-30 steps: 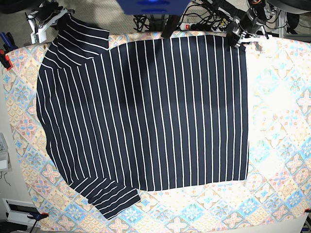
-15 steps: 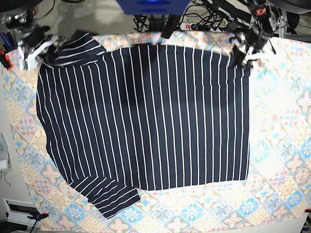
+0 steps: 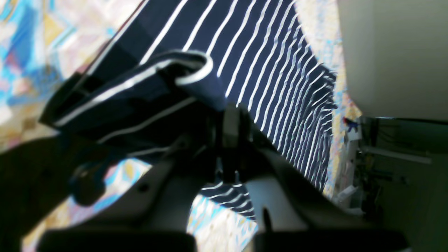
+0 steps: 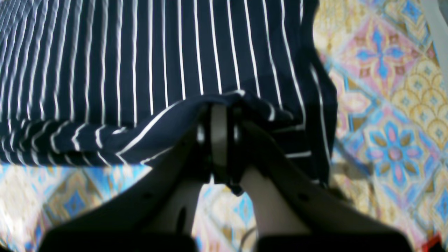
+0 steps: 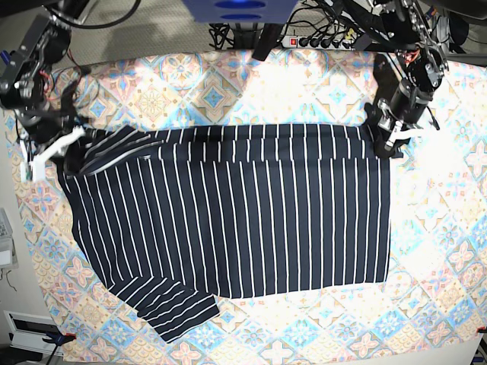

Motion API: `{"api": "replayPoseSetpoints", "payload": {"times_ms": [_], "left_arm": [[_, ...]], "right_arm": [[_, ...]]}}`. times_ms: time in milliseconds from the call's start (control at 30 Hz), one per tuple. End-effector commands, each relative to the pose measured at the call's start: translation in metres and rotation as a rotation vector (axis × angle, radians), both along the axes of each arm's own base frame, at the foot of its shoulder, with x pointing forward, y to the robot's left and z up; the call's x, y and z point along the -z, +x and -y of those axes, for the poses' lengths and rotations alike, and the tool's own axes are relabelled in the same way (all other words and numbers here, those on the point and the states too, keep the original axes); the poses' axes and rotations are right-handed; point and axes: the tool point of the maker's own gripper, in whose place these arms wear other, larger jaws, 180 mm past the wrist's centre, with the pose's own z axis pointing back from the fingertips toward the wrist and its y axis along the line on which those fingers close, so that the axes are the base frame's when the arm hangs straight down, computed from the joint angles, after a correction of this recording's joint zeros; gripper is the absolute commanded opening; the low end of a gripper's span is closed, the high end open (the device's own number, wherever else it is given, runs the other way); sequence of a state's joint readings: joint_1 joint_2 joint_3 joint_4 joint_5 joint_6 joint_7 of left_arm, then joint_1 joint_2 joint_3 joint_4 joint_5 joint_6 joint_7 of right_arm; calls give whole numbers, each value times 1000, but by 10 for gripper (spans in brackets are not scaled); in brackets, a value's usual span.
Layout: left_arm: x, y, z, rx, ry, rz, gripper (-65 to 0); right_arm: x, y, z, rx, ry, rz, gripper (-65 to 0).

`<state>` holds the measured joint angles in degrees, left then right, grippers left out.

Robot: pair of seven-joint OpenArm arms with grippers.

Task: Fold the T-shirt properly
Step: 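Lower both grippers and fold the shoulder edge down onto the shirt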

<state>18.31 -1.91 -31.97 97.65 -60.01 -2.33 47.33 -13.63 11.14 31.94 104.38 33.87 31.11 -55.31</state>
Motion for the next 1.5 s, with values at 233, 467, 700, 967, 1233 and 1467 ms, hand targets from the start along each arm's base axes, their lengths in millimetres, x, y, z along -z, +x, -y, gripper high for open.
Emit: {"api": "replayPoseSetpoints", "payload": {"times_ms": [233, 467, 700, 967, 1233, 1467], "left_arm": [[8, 34, -5, -15, -20, 18, -650], [-3, 53, -9, -12, 25, 44, -650], [14, 61, -14, -51, 5, 21, -650], [20, 63, -18, -60, 25, 3, -619], [31, 51, -19, -77, 21, -45, -361], [42, 27, -18, -85, 11, -81, -347]], "right_arm": [[3, 44, -10, -22, 85, 42, -650], [8, 73, -25, -53, 143, 47, -650], [10, 101, -32, -56, 201, 52, -648], [26, 103, -15, -18, 108, 34, -587], [32, 84, -12, -18, 73, 10, -424], [33, 49, 0, 2, 19, -8, -426]]}}
